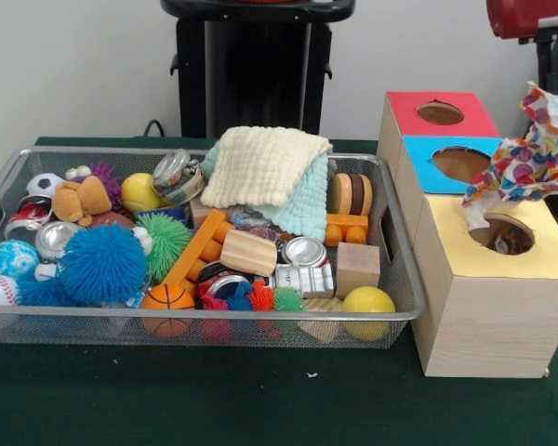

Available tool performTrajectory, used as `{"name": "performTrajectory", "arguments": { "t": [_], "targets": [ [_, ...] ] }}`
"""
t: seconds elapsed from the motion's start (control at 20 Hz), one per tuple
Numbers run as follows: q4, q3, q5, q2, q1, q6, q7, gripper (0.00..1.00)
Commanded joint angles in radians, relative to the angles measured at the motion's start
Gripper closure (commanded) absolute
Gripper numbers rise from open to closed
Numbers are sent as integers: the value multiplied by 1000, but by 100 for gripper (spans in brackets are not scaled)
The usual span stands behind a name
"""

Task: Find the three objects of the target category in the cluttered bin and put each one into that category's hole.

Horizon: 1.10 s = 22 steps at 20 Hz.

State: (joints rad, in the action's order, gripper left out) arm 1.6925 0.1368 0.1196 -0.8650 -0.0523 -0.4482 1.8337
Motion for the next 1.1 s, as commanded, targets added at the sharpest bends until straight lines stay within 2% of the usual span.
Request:
{"name": "performTrajectory", "arguments": {
  "t": [0.05, 0.3, 0.75, 1.1],
  "targets": [
    [-12, 93, -26, 50, -35, 85, 59, 100],
    [-12, 106, -32, 56, -41, 145, 68, 100],
    [-55, 91, -40, 43, -18, 76, 46, 100],
    [-77, 123, -57, 30, -46, 39, -12, 100]
  ]
}}
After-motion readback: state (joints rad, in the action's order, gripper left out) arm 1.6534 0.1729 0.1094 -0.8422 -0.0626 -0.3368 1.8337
